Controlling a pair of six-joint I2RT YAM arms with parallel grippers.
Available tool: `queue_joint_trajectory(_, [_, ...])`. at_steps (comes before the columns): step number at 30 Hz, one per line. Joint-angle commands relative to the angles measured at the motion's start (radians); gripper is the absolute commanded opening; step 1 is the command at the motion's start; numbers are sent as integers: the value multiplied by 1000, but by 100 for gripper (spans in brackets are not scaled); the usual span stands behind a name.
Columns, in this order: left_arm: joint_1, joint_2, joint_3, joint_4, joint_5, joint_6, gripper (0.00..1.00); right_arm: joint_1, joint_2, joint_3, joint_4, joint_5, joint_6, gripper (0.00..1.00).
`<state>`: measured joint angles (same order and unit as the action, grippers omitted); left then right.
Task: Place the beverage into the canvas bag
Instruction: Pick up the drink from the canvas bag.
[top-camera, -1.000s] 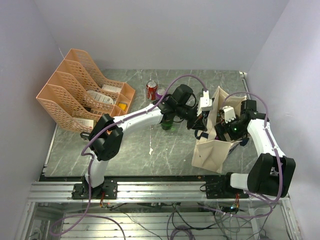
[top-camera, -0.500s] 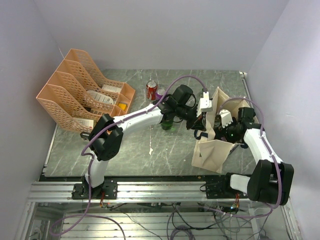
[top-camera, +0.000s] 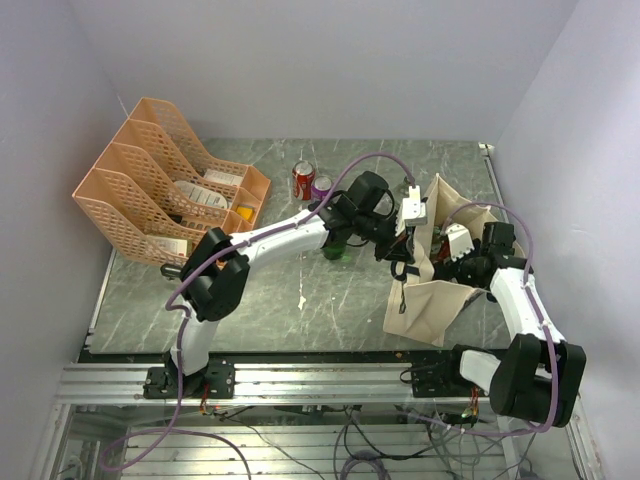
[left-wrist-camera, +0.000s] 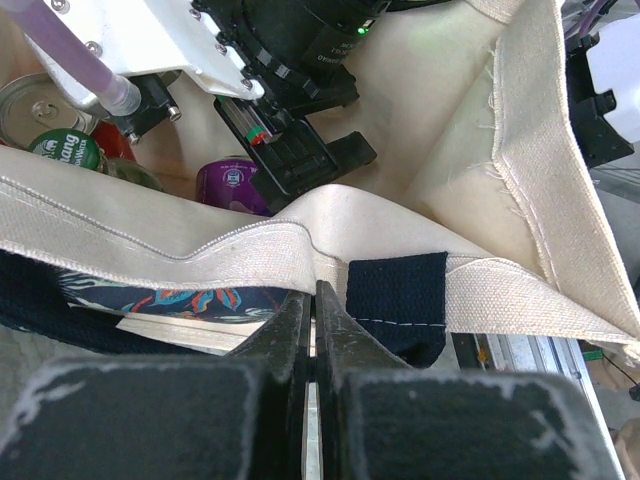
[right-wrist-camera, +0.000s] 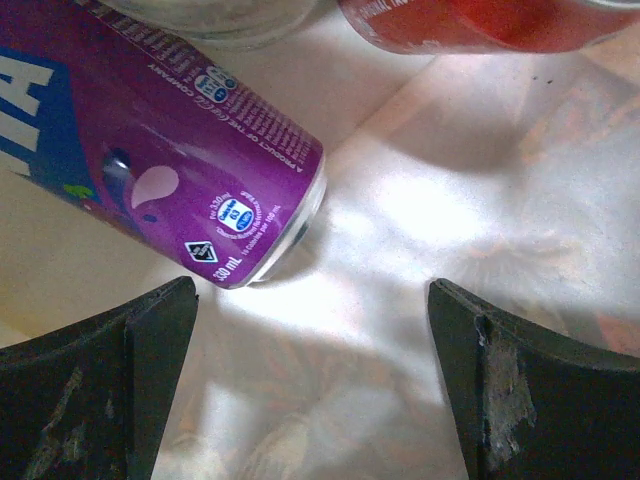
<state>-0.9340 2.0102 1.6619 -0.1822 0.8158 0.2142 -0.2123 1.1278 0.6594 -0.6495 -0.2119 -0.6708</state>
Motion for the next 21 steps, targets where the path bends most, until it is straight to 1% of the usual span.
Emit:
queue_joint_trajectory(1, [1,37,32,9,-20,25,7,-46,-1,-34,-19,161,1,100])
queue_joint_trajectory(6, [0,49,41,13,-21,21,7,-62,24,-52,14,116,-29,100])
queue_joint_trajectory(13, [0,56,54,1,-30,30,7,-59,148,-57,100,105,-5,100])
queue_joint_trajectory(21, [0,54,47,-2,-33,35,7,-15,169,-89,156,80,-10,99])
